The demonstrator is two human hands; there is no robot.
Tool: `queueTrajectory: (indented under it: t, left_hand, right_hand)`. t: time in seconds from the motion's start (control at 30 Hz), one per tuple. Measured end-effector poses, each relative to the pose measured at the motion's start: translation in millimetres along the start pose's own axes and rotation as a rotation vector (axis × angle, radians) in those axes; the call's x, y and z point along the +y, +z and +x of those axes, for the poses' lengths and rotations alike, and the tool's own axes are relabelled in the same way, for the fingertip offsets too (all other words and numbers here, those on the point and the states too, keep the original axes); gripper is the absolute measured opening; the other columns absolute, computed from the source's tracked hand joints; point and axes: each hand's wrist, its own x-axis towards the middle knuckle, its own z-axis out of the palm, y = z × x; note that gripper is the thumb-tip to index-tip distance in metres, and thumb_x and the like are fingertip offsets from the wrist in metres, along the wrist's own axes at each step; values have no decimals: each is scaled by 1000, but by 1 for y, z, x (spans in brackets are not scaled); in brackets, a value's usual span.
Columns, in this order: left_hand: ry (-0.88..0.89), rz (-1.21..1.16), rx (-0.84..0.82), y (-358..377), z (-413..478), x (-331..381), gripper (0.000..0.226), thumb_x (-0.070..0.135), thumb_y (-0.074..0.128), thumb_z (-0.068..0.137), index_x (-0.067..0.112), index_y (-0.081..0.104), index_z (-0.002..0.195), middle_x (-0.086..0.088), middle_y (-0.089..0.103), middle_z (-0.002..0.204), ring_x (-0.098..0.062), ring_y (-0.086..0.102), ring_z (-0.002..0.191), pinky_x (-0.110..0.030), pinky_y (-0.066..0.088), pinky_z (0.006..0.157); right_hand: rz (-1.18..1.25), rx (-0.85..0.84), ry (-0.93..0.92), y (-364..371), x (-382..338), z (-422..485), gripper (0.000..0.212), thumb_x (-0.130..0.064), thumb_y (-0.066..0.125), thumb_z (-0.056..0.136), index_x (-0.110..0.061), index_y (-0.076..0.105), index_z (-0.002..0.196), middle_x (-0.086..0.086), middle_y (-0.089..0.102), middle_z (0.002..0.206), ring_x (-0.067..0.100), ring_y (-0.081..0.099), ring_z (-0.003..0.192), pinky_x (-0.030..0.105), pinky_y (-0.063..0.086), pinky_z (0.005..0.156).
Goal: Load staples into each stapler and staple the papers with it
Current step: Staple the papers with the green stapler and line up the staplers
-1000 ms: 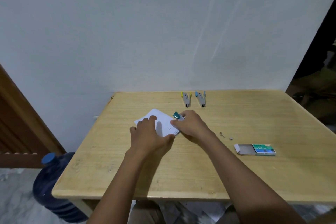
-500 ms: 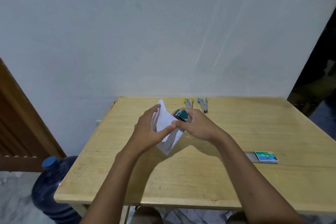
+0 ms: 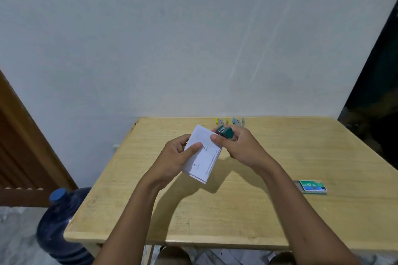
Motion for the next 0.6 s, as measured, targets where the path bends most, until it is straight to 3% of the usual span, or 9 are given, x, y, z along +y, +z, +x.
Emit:
queueTrajectory:
  t: [0.23,0.47,0.53,0.6]
  left_hand:
    - [-109,-44,-22,-2,1,-6,22,22,72,86,8,75,102,-14,76,100,-21,71,87,-34,58,83]
    - [-75,-32,76,-6,1,-7,20,22,76,83,4,74,92,-11,75,89,-20,67,76,-30,54,73]
    - [-71,-147,148,-4,2,-6,25,25,77,79,3,71,91,-10,73,85,-21,65,75,-29,54,69]
    - [-74,-302,181,0,3,-8,33,28,76,77,5,70,101,-8,73,89,-22,66,78,-31,56,69]
  right_hand:
    - [70,170,23,-4,4,-6,7,-22,68,92,-15,68,90,-22,52,49,-3,47,47,9,35,52]
    - [44,69,144,-11,7,-15,19,-23,72,89,-24,61,73,-19,40,49,4,34,46,17,30,49]
    - [47,115,141,-10,6,-16,22,-22,72,89,-24,59,72,-20,42,45,1,38,42,16,31,52]
    - [146,198,170,-5,8,-16,12,-23,72,89,-19,64,81,-19,41,46,1,37,42,15,31,50]
